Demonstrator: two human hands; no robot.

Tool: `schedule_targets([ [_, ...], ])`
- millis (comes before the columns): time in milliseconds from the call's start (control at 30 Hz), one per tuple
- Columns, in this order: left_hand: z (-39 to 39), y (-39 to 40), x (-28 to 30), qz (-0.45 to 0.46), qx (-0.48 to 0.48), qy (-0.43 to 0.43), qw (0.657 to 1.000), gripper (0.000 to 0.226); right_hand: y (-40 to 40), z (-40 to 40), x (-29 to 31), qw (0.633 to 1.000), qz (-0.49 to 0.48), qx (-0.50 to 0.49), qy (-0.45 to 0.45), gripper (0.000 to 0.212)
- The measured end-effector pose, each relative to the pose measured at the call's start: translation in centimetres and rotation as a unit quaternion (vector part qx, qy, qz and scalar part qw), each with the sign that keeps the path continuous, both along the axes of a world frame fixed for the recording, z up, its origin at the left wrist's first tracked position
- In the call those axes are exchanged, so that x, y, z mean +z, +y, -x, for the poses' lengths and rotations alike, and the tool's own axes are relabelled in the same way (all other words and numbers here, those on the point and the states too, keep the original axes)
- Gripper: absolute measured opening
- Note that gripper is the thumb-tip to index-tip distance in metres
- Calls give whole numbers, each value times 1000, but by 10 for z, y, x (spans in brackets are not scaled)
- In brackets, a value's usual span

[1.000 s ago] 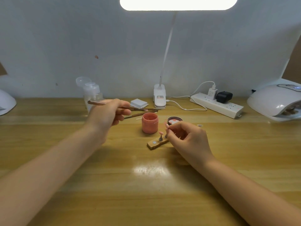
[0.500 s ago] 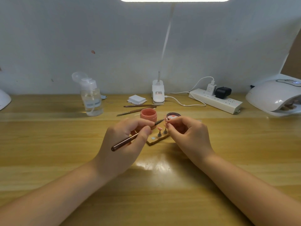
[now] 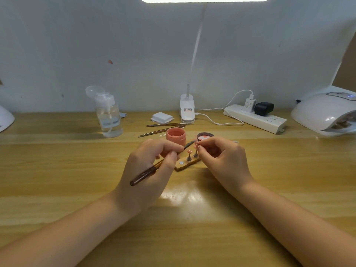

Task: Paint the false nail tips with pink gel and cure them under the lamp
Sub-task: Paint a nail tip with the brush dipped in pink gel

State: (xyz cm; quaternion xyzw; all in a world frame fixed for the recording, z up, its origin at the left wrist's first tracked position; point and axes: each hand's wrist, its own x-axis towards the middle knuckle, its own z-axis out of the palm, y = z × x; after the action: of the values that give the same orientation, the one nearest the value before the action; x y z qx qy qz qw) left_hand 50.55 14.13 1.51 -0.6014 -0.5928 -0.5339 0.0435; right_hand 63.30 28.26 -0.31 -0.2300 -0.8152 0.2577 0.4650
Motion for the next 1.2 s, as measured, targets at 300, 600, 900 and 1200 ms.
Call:
schedule_targets([
  [300,1,-1,-1,4,1,9,1000,29,0,0,1,1000,16,12,1,12],
  [600,5,-1,0,-12,-2,15,1000,28,0,0,2,998,52,17,18,11],
  [900,6,0,-1,-1,12,-9,1000,27,-1,1,1,999,49,19,13,11],
  [1200,5,0,-1,16,-4,-10,1000,29,-1,0,1,998,48,22,14,9],
])
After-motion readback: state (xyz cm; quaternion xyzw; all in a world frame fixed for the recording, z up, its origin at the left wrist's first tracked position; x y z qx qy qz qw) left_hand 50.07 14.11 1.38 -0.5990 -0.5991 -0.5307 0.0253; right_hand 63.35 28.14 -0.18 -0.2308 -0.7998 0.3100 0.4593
